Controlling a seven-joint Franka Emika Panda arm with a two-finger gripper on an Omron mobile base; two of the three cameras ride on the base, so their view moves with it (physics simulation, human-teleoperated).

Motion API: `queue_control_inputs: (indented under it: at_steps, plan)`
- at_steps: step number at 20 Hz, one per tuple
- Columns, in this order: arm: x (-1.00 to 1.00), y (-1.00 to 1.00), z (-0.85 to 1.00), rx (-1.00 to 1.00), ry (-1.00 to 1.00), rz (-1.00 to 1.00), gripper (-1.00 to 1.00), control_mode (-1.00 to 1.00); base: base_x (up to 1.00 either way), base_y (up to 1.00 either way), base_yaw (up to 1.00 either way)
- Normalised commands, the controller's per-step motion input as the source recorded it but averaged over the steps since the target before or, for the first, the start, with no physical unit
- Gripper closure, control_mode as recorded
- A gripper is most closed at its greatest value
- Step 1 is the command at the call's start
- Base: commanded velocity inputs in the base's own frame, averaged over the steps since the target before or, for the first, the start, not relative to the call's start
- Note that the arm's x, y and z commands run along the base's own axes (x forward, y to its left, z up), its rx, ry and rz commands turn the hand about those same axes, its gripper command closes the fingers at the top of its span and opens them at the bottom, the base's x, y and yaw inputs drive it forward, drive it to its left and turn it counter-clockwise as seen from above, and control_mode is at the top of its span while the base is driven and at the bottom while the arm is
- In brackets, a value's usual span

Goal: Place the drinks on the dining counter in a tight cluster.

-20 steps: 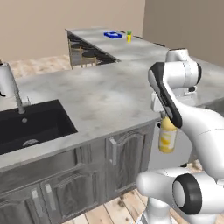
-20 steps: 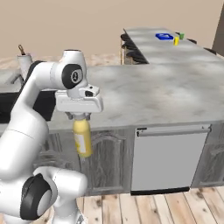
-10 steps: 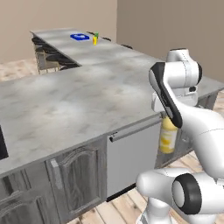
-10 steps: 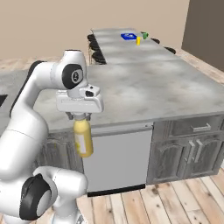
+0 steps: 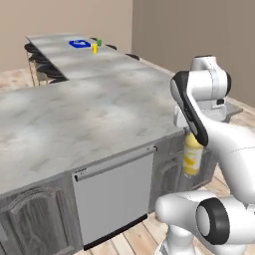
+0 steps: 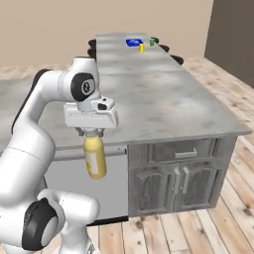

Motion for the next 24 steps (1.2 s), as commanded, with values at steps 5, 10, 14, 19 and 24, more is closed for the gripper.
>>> queue_control_inputs:
  at_steps: [5, 10, 14, 19, 24]
  plan:
    - [0.0, 0.0, 0.0, 0.0, 0.0, 0.0, 1.0, 1.0, 0.5, -1.0, 0.13]
    - [0.0, 0.0, 0.0, 0.0, 0.0, 0.0, 1.0, 1.0, 0.45, -1.0, 0.12]
    - [0.0, 0.0, 0.0, 0.0, 0.0, 0.0, 1.0, 1.0, 0.41, -1.0, 0.13]
    - [0.0, 0.0, 0.0, 0.0, 0.0, 0.0, 1.0, 1.0, 0.41, -1.0, 0.13]
    - [0.0, 0.0, 0.0, 0.0, 0.0, 0.0, 1.0, 1.0, 0.51, -1.0, 0.15]
